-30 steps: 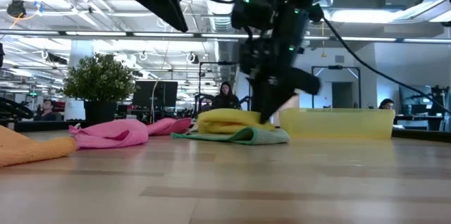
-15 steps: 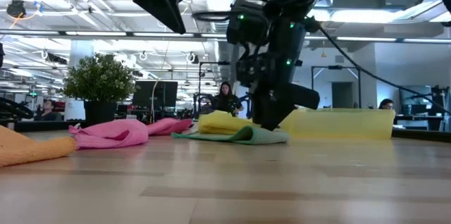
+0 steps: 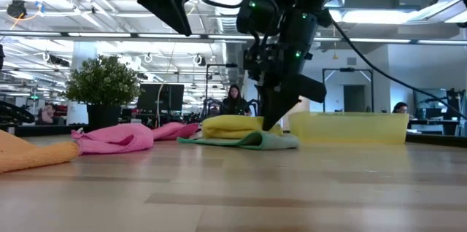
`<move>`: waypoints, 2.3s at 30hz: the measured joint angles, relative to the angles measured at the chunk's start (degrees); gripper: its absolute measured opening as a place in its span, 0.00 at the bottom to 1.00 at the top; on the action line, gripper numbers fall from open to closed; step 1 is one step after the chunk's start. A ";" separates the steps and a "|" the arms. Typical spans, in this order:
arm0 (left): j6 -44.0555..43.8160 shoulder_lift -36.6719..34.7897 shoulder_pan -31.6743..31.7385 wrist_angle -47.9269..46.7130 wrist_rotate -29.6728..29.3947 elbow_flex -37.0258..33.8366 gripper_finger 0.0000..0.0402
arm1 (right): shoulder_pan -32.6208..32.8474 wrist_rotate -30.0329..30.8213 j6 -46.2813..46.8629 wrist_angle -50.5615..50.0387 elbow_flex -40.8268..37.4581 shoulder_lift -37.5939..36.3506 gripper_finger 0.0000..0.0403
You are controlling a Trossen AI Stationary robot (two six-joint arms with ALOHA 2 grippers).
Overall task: Fold microfiber towels
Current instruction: Fold the yellow towel, then put the yellow towel into the bin
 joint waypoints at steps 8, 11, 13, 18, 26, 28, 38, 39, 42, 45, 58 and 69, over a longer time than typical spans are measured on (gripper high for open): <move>0.08 0.00 0.00 -0.13 0.00 0.00 0.38 | 0.00 -0.02 0.80 -0.60 -0.06 -0.14 0.03; 0.08 0.00 0.02 -0.13 0.00 0.00 0.38 | 0.01 -0.02 3.02 -0.66 -0.06 -0.16 0.10; 0.08 0.00 0.02 -0.13 0.00 0.00 0.38 | 0.02 -0.02 5.01 -1.11 -0.06 -0.20 0.16; 0.06 0.00 0.02 -0.13 0.00 0.00 0.38 | 0.02 0.15 8.87 -1.42 -0.03 -0.22 0.26; 0.13 0.00 0.02 -0.15 0.00 0.00 0.38 | 0.00 0.15 8.96 -1.51 -0.03 -0.25 0.48; 0.14 0.00 0.02 -0.18 0.00 0.00 0.38 | 0.01 0.15 8.63 -1.67 0.05 -0.27 0.53; -0.07 0.00 0.04 -1.88 -1.25 0.00 0.38 | -3.47 -0.02 12.95 -13.48 11.25 -0.42 0.58; -0.09 0.00 0.02 -1.95 -1.29 0.00 0.38 | -4.60 -0.20 12.78 -13.39 12.19 -0.42 0.58; -0.37 0.00 0.04 -2.59 -1.29 0.00 0.38 | -9.02 -3.43 12.31 -12.76 14.06 -0.42 0.57; -0.66 0.00 0.04 -2.75 -1.48 0.00 0.38 | -13.40 -8.89 12.39 -11.49 14.24 -0.42 0.55; -1.29 0.00 2.25 -2.71 -2.42 0.00 0.38 | -22.55 -16.73 17.51 -10.39 14.09 2.03 0.54; -1.55 0.02 4.15 -2.61 -1.97 0.00 0.38 | -27.87 -20.51 24.30 -10.87 14.23 4.32 0.54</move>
